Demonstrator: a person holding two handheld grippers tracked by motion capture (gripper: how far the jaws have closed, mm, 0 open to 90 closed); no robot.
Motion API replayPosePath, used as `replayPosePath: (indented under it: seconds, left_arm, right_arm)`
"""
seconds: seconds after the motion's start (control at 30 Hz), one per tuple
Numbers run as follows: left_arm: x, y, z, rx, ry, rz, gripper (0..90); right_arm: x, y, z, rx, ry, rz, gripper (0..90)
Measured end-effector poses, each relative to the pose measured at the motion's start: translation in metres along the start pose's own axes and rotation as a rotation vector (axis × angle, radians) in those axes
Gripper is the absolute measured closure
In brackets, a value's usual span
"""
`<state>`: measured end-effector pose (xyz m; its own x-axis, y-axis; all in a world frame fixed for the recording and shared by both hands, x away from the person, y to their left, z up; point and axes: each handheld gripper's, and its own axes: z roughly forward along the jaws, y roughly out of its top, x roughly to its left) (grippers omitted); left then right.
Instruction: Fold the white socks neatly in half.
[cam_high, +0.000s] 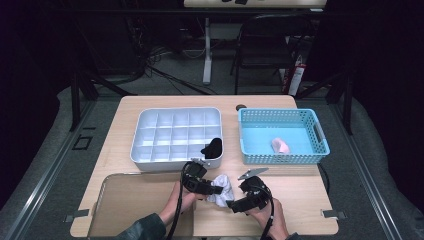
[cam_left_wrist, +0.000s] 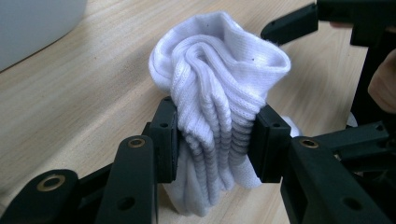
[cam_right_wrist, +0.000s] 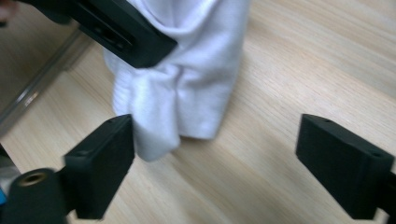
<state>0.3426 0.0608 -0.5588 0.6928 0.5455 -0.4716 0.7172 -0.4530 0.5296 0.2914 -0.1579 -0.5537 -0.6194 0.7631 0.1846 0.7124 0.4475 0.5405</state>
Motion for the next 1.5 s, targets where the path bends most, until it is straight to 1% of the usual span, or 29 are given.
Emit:
replayPosePath:
  seconds: [0.1,0.17,0.2,0.23,0.27,0.33,0.37,0.4,0.43,0.47,0.53,0.6,0.63,0.7,0.77,0.8,0.83,0.87,0.9,0.93,0.97,1.0,1.07,1.1,1.2,1.3,1.4,1.47,1.5]
  left_arm:
    - [0.000,0.000,0.000,-0.002,-0.002,0.001,59.7]
    - [-0.001,0.000,-0.001,-0.008,0.009,-0.001,59.7]
    - [0.000,0.000,-0.001,-0.010,-0.001,0.003,59.7]
    - [-0.001,0.000,-0.002,-0.013,-0.002,0.005,59.7]
    - [-0.001,0.000,-0.003,-0.013,0.002,0.011,59.7]
    - [-0.002,0.000,-0.005,-0.021,0.015,0.013,59.7]
    - [-0.002,0.000,-0.005,-0.023,0.015,0.015,59.7]
    - [-0.003,0.001,-0.007,-0.027,0.017,0.021,59.8]
    - [-0.003,0.001,-0.007,-0.028,0.019,0.025,59.7]
    - [-0.004,0.001,-0.008,-0.030,0.026,0.031,59.7]
    - [-0.005,0.002,-0.010,-0.032,0.033,0.043,59.7]
    - [-0.006,0.002,-0.013,-0.039,0.030,0.053,59.7]
    - [-0.006,0.003,-0.014,-0.040,0.031,0.059,59.7]
    - [-0.007,0.003,-0.016,-0.046,0.034,0.066,59.7]
    - [-0.008,0.004,-0.017,-0.051,0.041,0.072,59.7]
    - [-0.008,0.004,-0.018,-0.053,0.037,0.072,59.7]
    - [-0.008,0.004,-0.018,-0.053,0.035,0.077,59.7]
    - [-0.009,0.004,-0.019,-0.054,0.040,0.081,59.7]
    - [-0.010,0.003,-0.020,-0.055,0.040,0.086,59.7]
    - [-0.010,0.003,-0.021,-0.054,0.043,0.092,59.7]
    - [-0.011,0.003,-0.022,-0.056,0.045,0.097,59.7]
    - [-0.012,0.004,-0.022,-0.058,0.047,0.099,59.7]
    - [-0.013,0.004,-0.024,-0.061,0.056,0.114,59.7]
    - [-0.014,0.004,-0.025,-0.060,0.062,0.120,59.7]
    - [-0.014,0.005,-0.024,-0.061,0.062,0.123,59.7]
    - [-0.015,0.004,-0.023,-0.056,0.065,0.124,59.7]
    - [-0.015,0.004,-0.022,-0.057,0.070,0.131,59.7]
    - [-0.016,0.004,-0.023,-0.060,0.077,0.136,59.7]
    - [-0.016,0.004,-0.024,-0.060,0.079,0.139,59.7]
  right_arm:
    - [-0.005,0.000,-0.002,0.012,-0.020,-0.016,0.9]
    - [-0.009,-0.001,-0.005,0.006,-0.033,-0.006,0.0]
    - [-0.011,-0.002,-0.006,0.008,-0.030,-0.004,0.0]
    - [-0.012,-0.002,-0.007,0.009,-0.033,-0.004,0.0]
    - [-0.013,-0.003,-0.007,-0.001,-0.040,0.010,0.0]
    - [-0.018,-0.003,-0.010,0.014,-0.047,0.018,0.0]
    - [-0.020,-0.004,-0.010,0.007,-0.050,0.024,0.0]
    - [-0.022,-0.004,-0.011,0.015,-0.050,0.022,0.0]
    - [-0.024,-0.005,-0.011,0.007,-0.056,0.026,0.0]
    - [-0.026,-0.005,-0.012,0.021,-0.064,0.024,0.0]
    - [-0.030,-0.006,-0.013,0.018,-0.068,0.035,0.0]
    - [-0.033,-0.007,-0.015,0.021,-0.075,0.044,0.0]
    - [-0.034,-0.007,-0.014,0.010,-0.079,0.052,0.0]
    - [-0.037,-0.008,-0.016,0.029,-0.100,0.051,0.0]
    - [-0.040,-0.007,-0.015,0.033,-0.123,0.054,0.0]
    - [-0.041,-0.007,-0.016,0.040,-0.130,0.053,0.0]
    - [-0.042,-0.008,-0.015,0.029,-0.138,0.062,0.0]
    - [-0.042,-0.008,-0.015,0.026,-0.138,0.068,0.0]
    - [-0.043,-0.008,-0.016,0.038,-0.142,0.062,0.0]
    - [-0.043,-0.008,-0.016,0.012,-0.141,0.079,0.0]
    - [-0.043,-0.008,-0.017,0.010,-0.140,0.078,0.0]
    - [-0.043,-0.009,-0.017,-0.006,-0.138,0.086,0.0]
    - [-0.043,-0.010,-0.018,0.003,-0.143,0.086,0.0]
    - [-0.043,-0.010,-0.018,-0.002,-0.145,0.081,0.0]
    - [-0.044,-0.012,-0.020,-0.002,-0.152,0.086,0.0]
    - [-0.047,-0.012,-0.020,-0.006,-0.140,0.098,0.0]
    - [-0.049,-0.012,-0.021,0.005,-0.150,0.088,0.0]
    - [-0.049,-0.012,-0.021,-0.011,-0.133,0.101,0.0]
    - [-0.049,-0.013,-0.020,-0.027,-0.140,0.113,0.0]
